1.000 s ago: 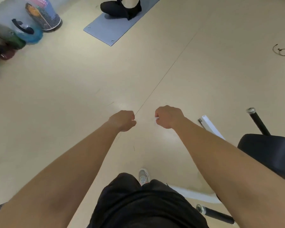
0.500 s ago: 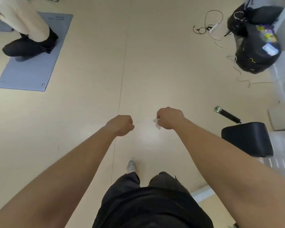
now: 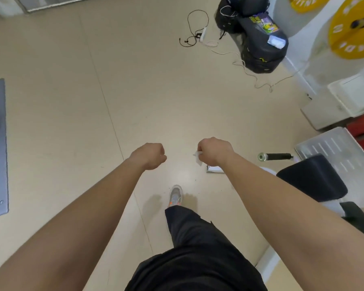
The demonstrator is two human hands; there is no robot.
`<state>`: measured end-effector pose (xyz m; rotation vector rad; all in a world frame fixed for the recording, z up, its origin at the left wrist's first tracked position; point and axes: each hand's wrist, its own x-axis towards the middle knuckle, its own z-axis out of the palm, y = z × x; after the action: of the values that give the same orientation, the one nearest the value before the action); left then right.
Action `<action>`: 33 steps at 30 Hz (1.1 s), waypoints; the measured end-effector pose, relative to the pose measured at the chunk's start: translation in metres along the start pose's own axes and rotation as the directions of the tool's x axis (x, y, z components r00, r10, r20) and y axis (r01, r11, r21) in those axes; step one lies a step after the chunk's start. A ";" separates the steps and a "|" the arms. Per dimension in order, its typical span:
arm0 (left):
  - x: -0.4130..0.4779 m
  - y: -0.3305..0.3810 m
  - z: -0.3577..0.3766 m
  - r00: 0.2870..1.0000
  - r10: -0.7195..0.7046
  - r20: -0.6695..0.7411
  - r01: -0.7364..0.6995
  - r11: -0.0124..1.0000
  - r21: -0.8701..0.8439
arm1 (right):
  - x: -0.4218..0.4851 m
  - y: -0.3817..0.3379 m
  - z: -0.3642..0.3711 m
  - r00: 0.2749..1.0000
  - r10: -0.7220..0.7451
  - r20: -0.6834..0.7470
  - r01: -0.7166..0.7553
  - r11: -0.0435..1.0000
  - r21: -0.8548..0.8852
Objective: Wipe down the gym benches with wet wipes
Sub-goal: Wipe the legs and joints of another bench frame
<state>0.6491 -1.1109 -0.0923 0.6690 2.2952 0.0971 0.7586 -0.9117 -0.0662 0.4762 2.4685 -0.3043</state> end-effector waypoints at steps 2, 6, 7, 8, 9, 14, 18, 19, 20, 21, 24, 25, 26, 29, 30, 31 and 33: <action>0.033 0.006 -0.026 0.999 0.020 0.031 -0.021 0.999 0.028 | 0.026 0.008 -0.020 0.999 0.046 0.025 -0.047 0.999 0.020; 0.100 0.023 -0.083 0.994 0.094 0.055 -0.098 0.992 0.083 | 0.074 0.024 -0.065 0.991 0.131 0.015 -0.131 0.990 0.055; 0.115 0.028 -0.099 0.991 0.117 0.056 -0.122 0.988 0.093 | 0.085 0.028 -0.077 0.989 0.151 0.011 -0.151 0.986 0.074; 0.130 0.033 -0.113 0.988 0.143 0.059 -0.148 0.984 0.098 | 0.095 0.031 -0.088 0.986 0.169 0.007 -0.169 0.981 0.094; 0.144 0.039 -0.126 0.984 0.166 0.067 -0.173 0.979 0.109 | 0.105 0.033 -0.099 0.983 0.184 0.002 -0.183 0.977 0.110; 0.228 0.066 -0.187 0.955 0.263 0.139 -0.288 0.934 0.213 | 0.159 0.051 -0.150 0.954 0.300 0.028 -0.299 0.932 0.204; 0.299 0.095 -0.234 0.911 0.360 0.201 -0.407 0.866 0.292 | 0.199 0.073 -0.187 0.903 0.428 0.034 -0.418 0.858 0.297; 0.315 0.104 -0.243 0.900 0.381 0.211 -0.432 0.845 0.317 | 0.208 0.078 -0.196 0.889 0.457 0.029 -0.442 0.839 0.316; 0.330 0.113 -0.254 0.887 0.404 0.225 -0.461 0.814 0.353 | 0.216 0.084 -0.205 0.877 0.480 0.029 -0.461 0.821 0.337; 0.345 0.123 -0.265 0.871 0.429 0.240 -0.492 0.774 0.398 | 0.221 0.089 -0.214 0.864 0.502 0.035 -0.480 0.801 0.357; 0.379 0.159 -0.288 0.826 0.483 0.290 -0.563 0.694 0.448 | 0.234 0.109 -0.235 0.824 0.564 0.049 -0.531 0.740 0.413; 0.390 0.174 -0.293 0.812 0.499 0.304 -0.584 0.685 0.436 | 0.238 0.118 -0.242 0.811 0.583 0.049 -0.544 0.720 0.431; 0.401 0.191 -0.299 0.798 0.512 0.318 -0.603 0.676 0.425 | 0.242 0.128 -0.247 0.795 0.604 0.052 -0.558 0.696 0.451; 0.430 0.241 -0.311 0.767 0.534 0.355 -0.641 0.642 0.420 | 0.251 0.165 -0.261 0.752 0.657 0.054 -0.590 0.635 0.499; 0.441 0.258 -0.312 0.758 0.542 0.363 -0.653 0.630 0.421 | 0.254 0.178 -0.265 0.735 0.677 0.053 -0.603 0.615 0.509; 0.451 0.276 -0.314 0.749 0.551 0.367 -0.662 0.618 0.424 | 0.257 0.193 -0.268 0.718 0.694 0.055 -0.614 0.594 0.520; 0.470 0.311 -0.318 0.734 0.568 0.372 -0.679 0.594 0.432 | 0.262 0.225 -0.272 0.691 0.720 0.069 -0.633 0.556 0.539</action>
<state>0.2907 -0.5728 -0.0779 1.7081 1.7712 -0.3028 0.5102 -0.5504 -0.0310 1.7087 2.0880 -0.6305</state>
